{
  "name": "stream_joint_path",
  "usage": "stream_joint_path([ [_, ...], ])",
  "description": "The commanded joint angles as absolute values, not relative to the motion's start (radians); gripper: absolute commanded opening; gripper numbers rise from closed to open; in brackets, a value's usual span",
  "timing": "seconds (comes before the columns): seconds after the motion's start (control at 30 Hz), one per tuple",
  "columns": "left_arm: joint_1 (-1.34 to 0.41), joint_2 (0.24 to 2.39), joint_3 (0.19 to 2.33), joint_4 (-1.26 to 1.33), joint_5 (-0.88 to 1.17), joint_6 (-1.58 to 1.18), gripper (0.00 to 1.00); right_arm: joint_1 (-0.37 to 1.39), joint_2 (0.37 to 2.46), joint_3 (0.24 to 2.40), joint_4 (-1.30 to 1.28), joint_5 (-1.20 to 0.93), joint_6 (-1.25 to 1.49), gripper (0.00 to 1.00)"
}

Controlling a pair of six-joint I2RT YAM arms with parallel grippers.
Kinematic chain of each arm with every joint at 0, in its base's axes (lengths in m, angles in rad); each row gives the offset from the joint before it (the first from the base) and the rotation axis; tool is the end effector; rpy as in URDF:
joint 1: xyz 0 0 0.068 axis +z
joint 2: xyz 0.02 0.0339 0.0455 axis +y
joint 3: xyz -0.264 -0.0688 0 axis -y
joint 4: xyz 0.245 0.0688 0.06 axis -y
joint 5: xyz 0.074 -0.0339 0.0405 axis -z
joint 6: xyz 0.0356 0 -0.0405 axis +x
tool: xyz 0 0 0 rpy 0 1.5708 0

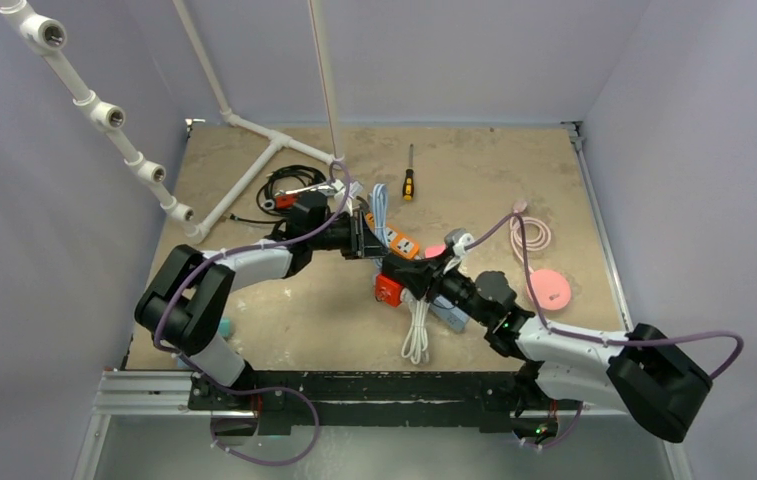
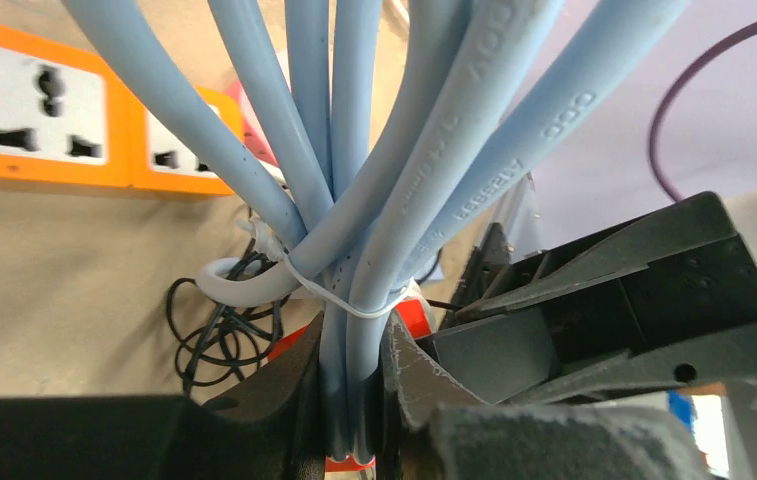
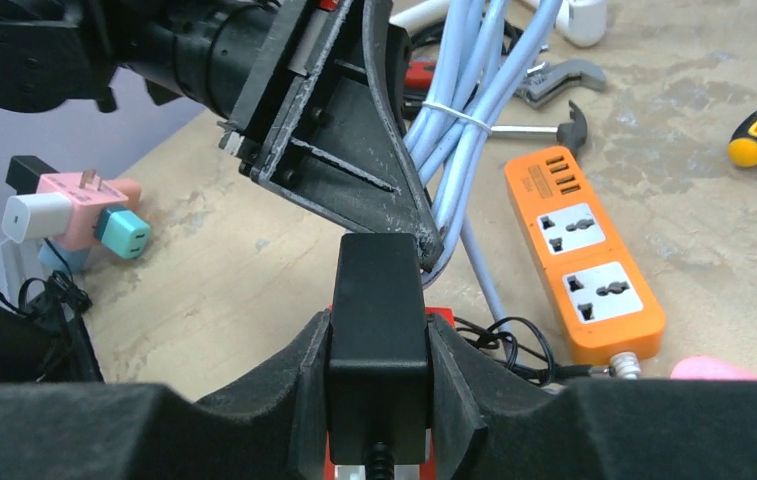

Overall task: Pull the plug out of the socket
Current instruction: Remove the plug from the socket.

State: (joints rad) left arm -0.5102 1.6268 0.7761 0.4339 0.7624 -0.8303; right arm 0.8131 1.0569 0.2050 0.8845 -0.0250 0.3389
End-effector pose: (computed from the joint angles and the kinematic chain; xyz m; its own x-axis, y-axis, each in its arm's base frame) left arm 0.2783 -0.1839 0.1921 -0.9058 -0.1048 -0.4105 0.3493 0.3636 -0.8636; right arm 0.1411 0.1504 0.2021 -0.2260 0.2447 -0.9429 -0.7085 0.6230 0.3315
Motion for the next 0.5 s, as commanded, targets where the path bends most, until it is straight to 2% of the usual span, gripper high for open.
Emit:
stream_joint_path([
  [0.0,-0.524,1.543,0.832,0.341,0.727,-0.683,0.0,0.827,1.112,0.356,0.961,-0.078,0.374,0.4],
  [0.03,-0.524,1.537,0.837,0.333,0.727,-0.673,0.0,0.827,1.133,0.377,0.93,-0.086,0.371,0.46],
  [0.13,-0.525,1.531,0.847,0.33,0.744,-0.662,0.0,0.827,1.196,0.427,0.872,-0.151,0.362,0.59],
  [0.3,-0.525,1.516,0.85,0.331,0.755,-0.656,0.0,0.827,1.309,0.512,0.77,-0.185,0.334,0.67],
  [0.47,-0.524,1.479,0.869,0.264,0.724,-0.589,0.0,0.825,1.262,0.511,0.718,-0.123,0.339,0.79],
])
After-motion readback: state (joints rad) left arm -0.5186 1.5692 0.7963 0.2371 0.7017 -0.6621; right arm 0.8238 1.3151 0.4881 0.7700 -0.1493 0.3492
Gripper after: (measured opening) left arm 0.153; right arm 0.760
